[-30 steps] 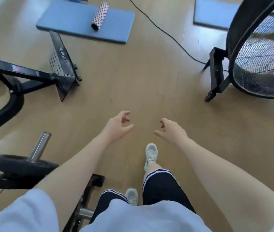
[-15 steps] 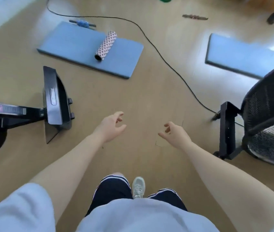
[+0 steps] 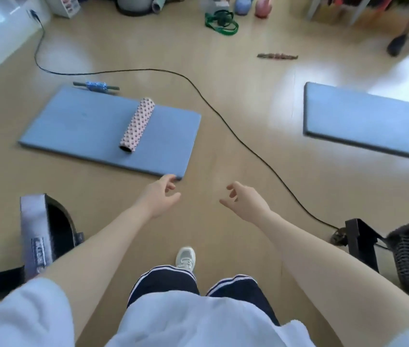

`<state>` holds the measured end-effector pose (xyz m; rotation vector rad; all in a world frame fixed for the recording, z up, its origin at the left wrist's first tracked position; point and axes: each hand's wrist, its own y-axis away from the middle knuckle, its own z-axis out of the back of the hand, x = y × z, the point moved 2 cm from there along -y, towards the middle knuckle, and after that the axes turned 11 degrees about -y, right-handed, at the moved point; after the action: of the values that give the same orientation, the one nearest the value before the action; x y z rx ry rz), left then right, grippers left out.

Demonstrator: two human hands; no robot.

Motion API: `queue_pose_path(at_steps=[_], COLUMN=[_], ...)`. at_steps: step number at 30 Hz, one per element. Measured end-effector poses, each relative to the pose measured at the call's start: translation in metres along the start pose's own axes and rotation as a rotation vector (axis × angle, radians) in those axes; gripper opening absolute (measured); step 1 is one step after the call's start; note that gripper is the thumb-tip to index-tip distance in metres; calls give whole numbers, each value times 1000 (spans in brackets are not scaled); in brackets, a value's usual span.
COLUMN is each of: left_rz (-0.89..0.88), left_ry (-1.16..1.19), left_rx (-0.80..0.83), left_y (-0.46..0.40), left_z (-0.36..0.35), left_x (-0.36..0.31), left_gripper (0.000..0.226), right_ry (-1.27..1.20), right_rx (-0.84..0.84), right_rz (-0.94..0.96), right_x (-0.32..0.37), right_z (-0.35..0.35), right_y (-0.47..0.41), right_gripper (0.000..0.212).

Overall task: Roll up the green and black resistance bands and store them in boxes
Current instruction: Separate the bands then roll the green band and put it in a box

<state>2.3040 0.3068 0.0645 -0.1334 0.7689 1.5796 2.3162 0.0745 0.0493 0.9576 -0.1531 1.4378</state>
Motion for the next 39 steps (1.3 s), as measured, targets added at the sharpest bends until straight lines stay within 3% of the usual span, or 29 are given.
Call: queue_pose_path(at_steps=[10,17,22,27,32,39], left_rz=[-260,-150,-7,73,42,-74], left_ry=[-35,-16,76,150,63,0], left_rx=[25,34,-24,-135,-188,-72], left_y=[-284,-475,-577,-696,-847,-1049], left_z=[70,97,148,206,279,391], left_x=[-152,-229,-242,-230,-213,-244], left_gripper=[49,50,50,49,49,48], right_ry=[-174,-139,-65,2,15,-64], right_rx=[-225,-174,-40,59,91,-21], right_rz=[-73,-96,-18,100,145,-9], right_x=[-5,-23,23,86,151,205], right_z=[196,328,398,421,450,547], right_y=[-225,-410,-535,-675,-827,-988], right_gripper=[45,45,45,42,37,37])
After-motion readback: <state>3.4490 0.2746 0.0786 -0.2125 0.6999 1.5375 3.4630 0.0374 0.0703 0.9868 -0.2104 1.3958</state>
